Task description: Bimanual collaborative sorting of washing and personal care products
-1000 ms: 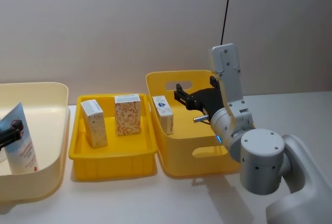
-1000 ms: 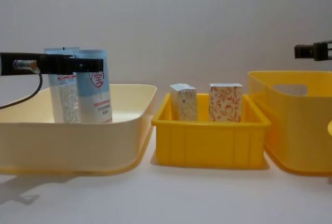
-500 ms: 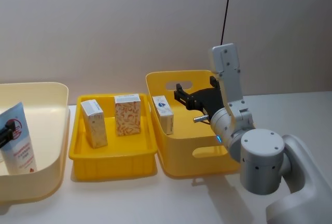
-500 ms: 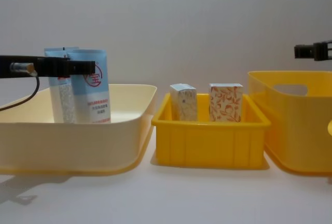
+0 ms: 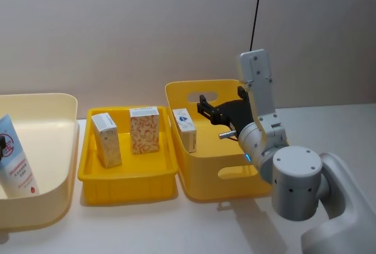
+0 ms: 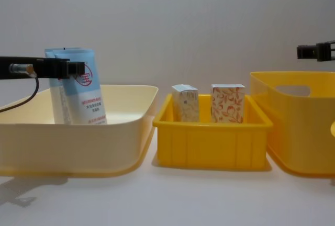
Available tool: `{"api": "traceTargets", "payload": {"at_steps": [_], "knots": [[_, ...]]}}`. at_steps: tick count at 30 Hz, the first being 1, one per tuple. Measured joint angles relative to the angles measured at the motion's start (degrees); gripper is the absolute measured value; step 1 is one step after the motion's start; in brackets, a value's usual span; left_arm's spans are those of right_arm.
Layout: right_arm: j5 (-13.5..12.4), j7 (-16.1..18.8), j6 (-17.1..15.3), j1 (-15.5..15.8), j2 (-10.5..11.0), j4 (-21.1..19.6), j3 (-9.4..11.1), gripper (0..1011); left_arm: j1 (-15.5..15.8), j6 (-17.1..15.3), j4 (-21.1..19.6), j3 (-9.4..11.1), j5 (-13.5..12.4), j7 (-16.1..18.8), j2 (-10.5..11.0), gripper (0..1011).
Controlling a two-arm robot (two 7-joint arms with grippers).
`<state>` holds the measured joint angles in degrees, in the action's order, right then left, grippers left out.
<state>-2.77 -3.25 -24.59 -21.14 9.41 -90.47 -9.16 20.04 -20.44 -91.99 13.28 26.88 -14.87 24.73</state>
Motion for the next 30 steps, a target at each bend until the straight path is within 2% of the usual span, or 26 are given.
{"api": "traceTargets", "payload": {"at_steps": [3, 10, 30], "knots": [[0.00, 0.00, 0.00, 0.00, 0.00, 0.00, 0.00, 1001, -0.02, 0.00, 0.00, 0.00, 0.03, 0.02, 0.02, 125], [0.00, 0.00, 0.00, 0.00, 0.00, 0.00, 0.00, 1001, -0.05, 0.00, 0.00, 0.00, 0.04, 0.04, 0.05, 85], [0.00, -0.01, 0.00, 0.00, 0.00, 0.00, 0.00, 1001, -0.06, 0.00, 0.01, 0.00, 0.02, 0.04, 0.05, 70]]}}
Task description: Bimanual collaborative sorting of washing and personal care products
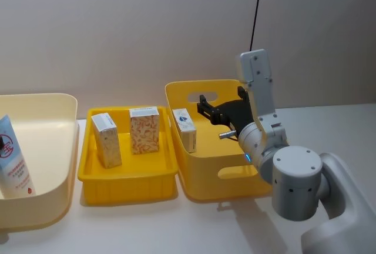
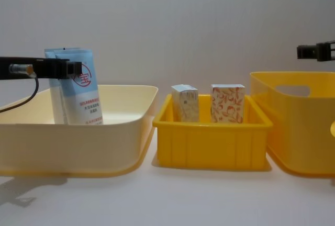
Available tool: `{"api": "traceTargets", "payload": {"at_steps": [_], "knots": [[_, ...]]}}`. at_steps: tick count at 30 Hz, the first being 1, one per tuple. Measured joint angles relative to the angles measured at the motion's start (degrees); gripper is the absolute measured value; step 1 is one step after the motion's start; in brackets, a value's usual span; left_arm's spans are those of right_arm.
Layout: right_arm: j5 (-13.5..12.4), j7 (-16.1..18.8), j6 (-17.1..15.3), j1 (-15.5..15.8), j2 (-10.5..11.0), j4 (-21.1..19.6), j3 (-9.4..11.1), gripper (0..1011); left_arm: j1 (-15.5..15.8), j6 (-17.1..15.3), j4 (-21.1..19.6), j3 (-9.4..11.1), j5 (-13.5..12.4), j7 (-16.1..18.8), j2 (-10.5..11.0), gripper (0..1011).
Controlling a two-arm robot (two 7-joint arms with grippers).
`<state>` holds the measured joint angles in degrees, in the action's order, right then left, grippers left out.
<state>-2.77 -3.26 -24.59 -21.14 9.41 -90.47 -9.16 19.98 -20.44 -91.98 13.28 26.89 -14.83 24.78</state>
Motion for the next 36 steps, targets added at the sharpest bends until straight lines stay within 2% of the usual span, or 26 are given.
{"api": "traceTargets", "payload": {"at_steps": [36], "knots": [[0.00, 0.00, 0.00, 0.00, 0.00, 0.00, 0.00, 1001, 0.03, 0.01, 0.02, 0.04, 0.00, -0.01, 0.01, 70]]}}
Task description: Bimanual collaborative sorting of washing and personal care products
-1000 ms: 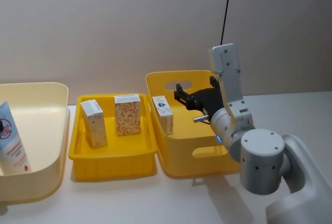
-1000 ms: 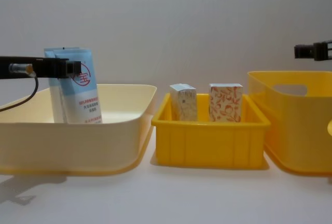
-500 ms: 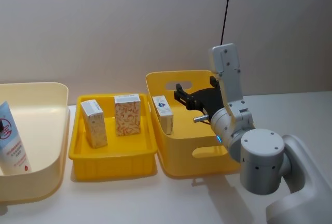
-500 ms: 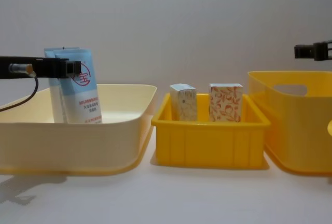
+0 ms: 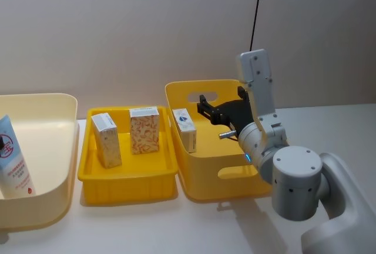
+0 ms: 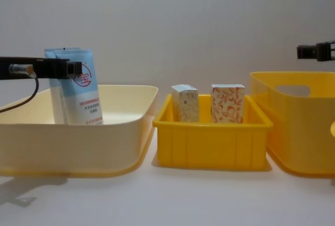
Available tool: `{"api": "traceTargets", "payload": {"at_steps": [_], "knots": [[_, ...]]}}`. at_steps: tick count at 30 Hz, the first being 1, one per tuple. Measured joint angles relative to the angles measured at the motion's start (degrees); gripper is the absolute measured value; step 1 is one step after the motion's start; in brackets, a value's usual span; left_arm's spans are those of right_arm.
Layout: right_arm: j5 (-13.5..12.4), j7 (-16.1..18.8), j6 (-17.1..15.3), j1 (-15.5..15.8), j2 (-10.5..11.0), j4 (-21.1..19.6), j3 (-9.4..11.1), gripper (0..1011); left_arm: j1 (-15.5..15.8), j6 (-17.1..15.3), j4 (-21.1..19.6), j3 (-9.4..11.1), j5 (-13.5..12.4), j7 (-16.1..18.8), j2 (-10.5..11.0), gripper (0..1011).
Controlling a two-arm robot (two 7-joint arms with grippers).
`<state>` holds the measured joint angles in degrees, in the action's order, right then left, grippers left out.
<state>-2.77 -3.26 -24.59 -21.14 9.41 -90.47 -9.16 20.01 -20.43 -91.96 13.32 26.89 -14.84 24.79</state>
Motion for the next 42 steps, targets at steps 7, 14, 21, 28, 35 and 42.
{"api": "traceTargets", "payload": {"at_steps": [7, 14, 21, 28, 35, 42], "knots": [[0.00, 0.00, 0.00, 0.00, 0.00, 0.00, 0.00, 1001, 0.69, 0.44, 0.45, 0.50, -0.10, -0.69, 0.48, 70], [0.00, 0.00, 0.00, 0.00, 0.00, 0.00, 0.00, 1001, 2.55, 2.10, 0.86, 1.13, -0.86, -1.95, 1.20, 70], [0.00, 0.00, 0.00, 0.00, 0.00, 0.00, 0.00, 1001, 5.69, 4.58, 1.29, 1.49, -1.55, -3.59, 1.64, 70], [0.00, 0.00, 0.00, 0.00, 0.00, 0.00, 0.00, 1001, 8.99, 6.74, 2.90, 1.79, -1.61, -5.44, 1.58, 70], [0.06, 0.29, 0.24, -0.34, -0.01, 0.40, -0.17, 1001, 14.14, 9.51, 6.77, 2.52, -1.22, -8.76, 1.12, 70], [0.48, 2.35, 2.55, -1.88, 0.22, 1.95, -1.54, 1001, 18.85, 11.71, 10.94, 3.44, -0.61, -11.80, 0.34, 70]]}}
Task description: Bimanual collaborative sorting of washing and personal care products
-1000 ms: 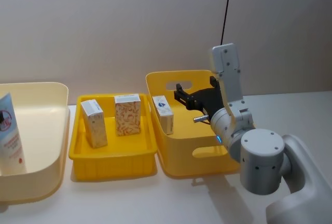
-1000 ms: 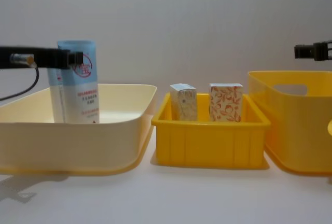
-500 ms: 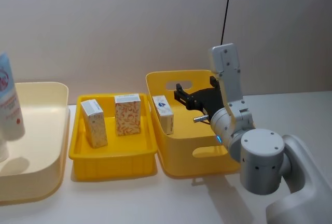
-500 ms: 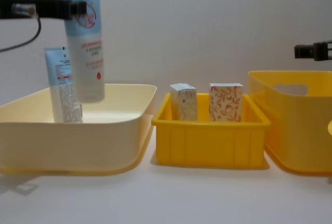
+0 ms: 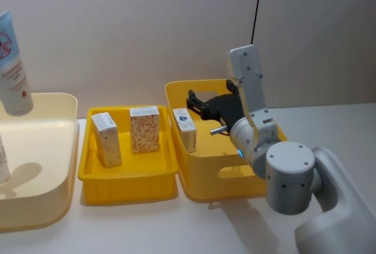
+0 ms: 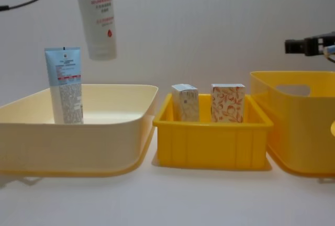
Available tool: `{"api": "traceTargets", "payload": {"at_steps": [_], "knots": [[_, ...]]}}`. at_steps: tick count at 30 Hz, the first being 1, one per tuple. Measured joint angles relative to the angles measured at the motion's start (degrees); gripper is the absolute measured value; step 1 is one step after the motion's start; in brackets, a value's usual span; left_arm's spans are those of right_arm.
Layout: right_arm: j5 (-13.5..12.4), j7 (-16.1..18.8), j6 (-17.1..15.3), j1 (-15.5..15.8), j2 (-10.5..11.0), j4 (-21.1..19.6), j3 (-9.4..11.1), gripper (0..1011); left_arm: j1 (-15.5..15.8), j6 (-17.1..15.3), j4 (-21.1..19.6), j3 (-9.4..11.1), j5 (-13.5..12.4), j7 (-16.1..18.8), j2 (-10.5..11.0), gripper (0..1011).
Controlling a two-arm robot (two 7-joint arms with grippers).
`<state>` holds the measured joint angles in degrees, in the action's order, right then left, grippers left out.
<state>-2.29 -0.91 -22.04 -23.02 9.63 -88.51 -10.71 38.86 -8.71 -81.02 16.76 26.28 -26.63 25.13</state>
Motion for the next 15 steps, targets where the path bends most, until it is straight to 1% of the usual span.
{"api": "traceTargets", "payload": {"at_steps": [1, 2, 4, 7, 8, 13, 14, 15], "knots": [[0.00, 0.00, 0.00, 0.00, 0.00, 0.00, 0.00, 1001, 0.39, 0.28, 0.38, 0.09, 0.08, -0.35, -0.09, 70], [0.10, 0.86, 0.91, -0.63, 0.07, 0.61, -0.57, 1001, 1.17, 0.62, 1.10, 0.27, 0.21, -0.83, -0.24, 70], [0.19, 1.56, 1.70, -1.02, 0.13, 0.96, -0.90, 1001, 2.29, 1.08, 2.14, 0.52, 0.40, -1.49, -0.47, 69], [0.28, 2.50, 2.70, -1.68, 0.18, 1.54, -1.55, 1001, 3.14, 1.51, 2.98, 0.73, 0.62, -2.14, -0.64, 70], [0.35, 3.31, 3.61, -2.08, 0.20, 1.91, -1.95, 1001, 3.62, 1.73, 3.49, 0.85, 0.74, -2.47, -0.74, 70], [0.42, 6.02, 6.32, -3.64, 0.29, 3.27, -3.39, 1001, 4.89, 2.28, 4.81, 1.26, 1.17, -3.35, -1.01, 70], [0.42, 6.02, 6.32, -3.64, 0.29, 3.27, -3.39, 1001, 5.04, 2.35, 4.99, 1.31, 1.25, -3.47, -1.04, 70], [0.42, 6.94, 7.14, -4.05, 0.30, 3.59, -3.80, 1001, 5.17, 2.45, 5.13, 1.37, 1.32, -3.59, -1.07, 70]]}}
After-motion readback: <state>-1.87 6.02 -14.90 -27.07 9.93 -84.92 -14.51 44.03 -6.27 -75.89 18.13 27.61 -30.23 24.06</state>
